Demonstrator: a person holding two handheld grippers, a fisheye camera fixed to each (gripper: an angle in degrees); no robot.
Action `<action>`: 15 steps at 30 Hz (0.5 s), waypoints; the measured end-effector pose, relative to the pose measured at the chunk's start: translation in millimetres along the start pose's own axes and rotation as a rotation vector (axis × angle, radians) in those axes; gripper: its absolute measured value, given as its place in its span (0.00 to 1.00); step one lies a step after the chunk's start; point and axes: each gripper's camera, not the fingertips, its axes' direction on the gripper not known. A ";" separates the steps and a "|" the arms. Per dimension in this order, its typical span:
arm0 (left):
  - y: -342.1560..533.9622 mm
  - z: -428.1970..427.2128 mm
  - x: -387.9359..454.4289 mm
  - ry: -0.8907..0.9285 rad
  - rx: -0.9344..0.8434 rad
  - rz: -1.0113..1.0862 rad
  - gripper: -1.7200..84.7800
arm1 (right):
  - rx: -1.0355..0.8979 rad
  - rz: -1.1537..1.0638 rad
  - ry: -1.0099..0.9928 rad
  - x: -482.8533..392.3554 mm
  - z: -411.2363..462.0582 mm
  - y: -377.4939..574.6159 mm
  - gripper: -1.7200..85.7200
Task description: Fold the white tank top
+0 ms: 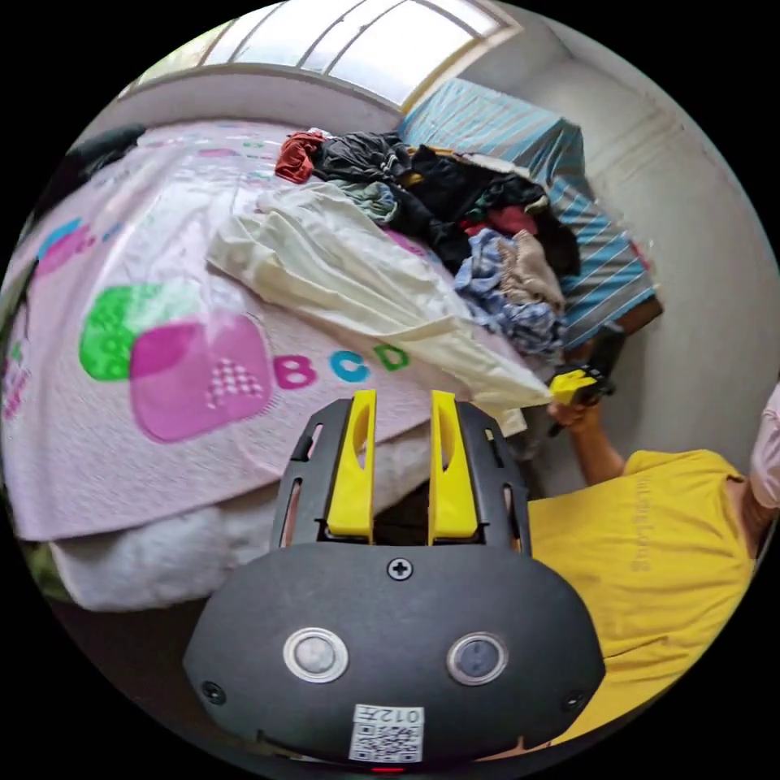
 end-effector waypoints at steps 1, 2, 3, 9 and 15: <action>12.3 3.0 -1.8 0.063 0.034 -0.046 0.17 | -0.012 -0.030 -0.010 -9.1 10.1 -2.6 0.03; 17.6 4.5 -3.1 0.087 0.049 -0.071 0.18 | -0.041 -0.062 -0.007 -18.2 21.7 -6.2 0.03; 26.7 7.7 -6.4 0.140 0.077 -0.121 0.19 | -0.058 -0.078 -0.001 -22.7 27.7 -8.1 0.03; 49.5 25.0 -28.2 0.320 0.122 -0.248 0.20 | -0.195 -0.219 0.030 -69.4 76.5 -23.4 0.03; 66.4 26.0 -48.3 0.375 0.184 -0.255 0.09 | -0.334 -0.326 0.035 -101.3 103.0 -33.0 0.04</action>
